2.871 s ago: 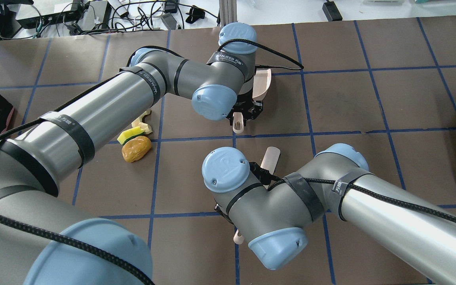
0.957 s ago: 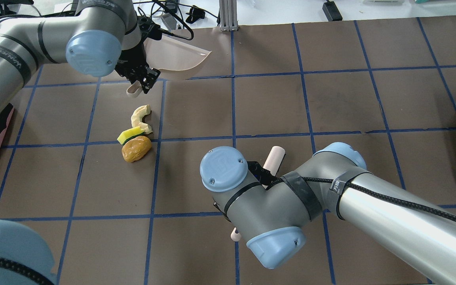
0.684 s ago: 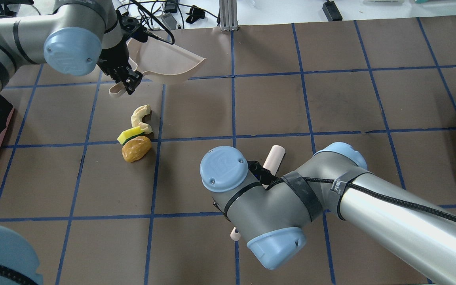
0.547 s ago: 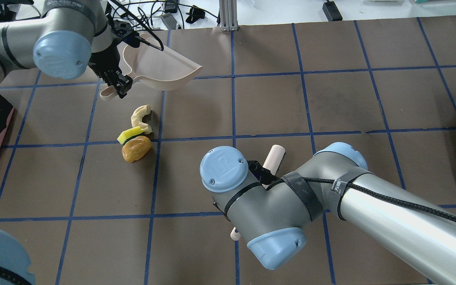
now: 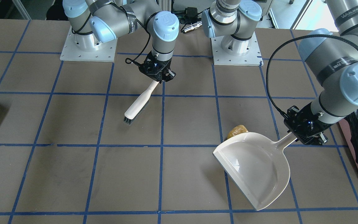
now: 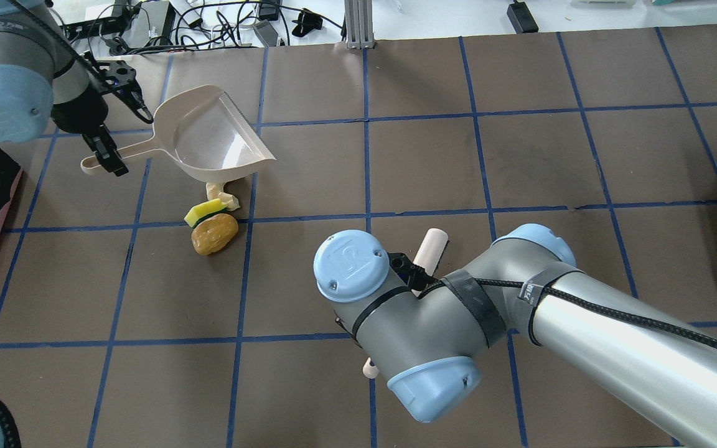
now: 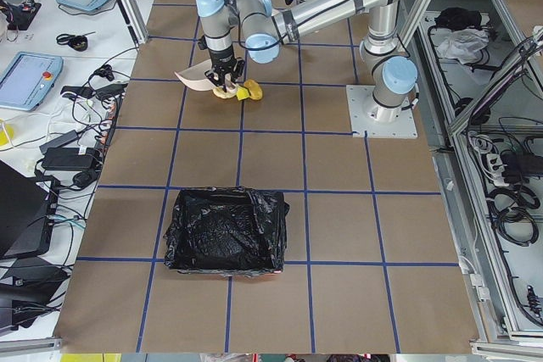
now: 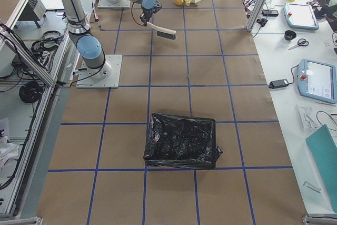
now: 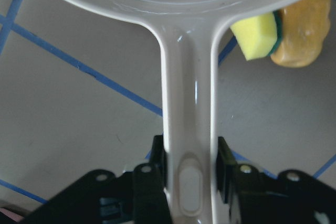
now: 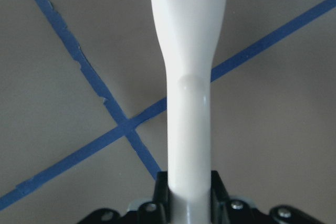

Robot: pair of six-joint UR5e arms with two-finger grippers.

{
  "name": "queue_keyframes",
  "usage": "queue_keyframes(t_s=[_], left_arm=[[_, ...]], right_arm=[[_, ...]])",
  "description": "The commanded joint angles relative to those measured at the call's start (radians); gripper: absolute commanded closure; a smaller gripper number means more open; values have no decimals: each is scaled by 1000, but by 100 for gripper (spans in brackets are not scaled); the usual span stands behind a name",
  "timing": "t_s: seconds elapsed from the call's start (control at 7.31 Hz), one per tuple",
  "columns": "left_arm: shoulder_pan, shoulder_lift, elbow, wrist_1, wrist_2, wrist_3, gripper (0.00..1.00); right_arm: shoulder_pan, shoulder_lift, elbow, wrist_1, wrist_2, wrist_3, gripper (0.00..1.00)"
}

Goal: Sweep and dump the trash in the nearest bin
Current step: 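Carry the dustpan with the left gripper beside the trash pieces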

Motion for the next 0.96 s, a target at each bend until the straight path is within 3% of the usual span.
queue_keyframes(t_s=[0.0,0.27,0.55,0.82], left_arm=[[91,2,-8,29,0,284,100],[191,-1,-10,44,-34,548,100],[271,-35,-15,150,-61,818,100],[313,-50,-31,153,-80,889,100]], right_arm=[[0,2,-3,-2,0,-1,100],[2,23,-66,9,6,8,100],[37,97,-162,12,37,48,100],[109,245,-335,19,39,146,100]])
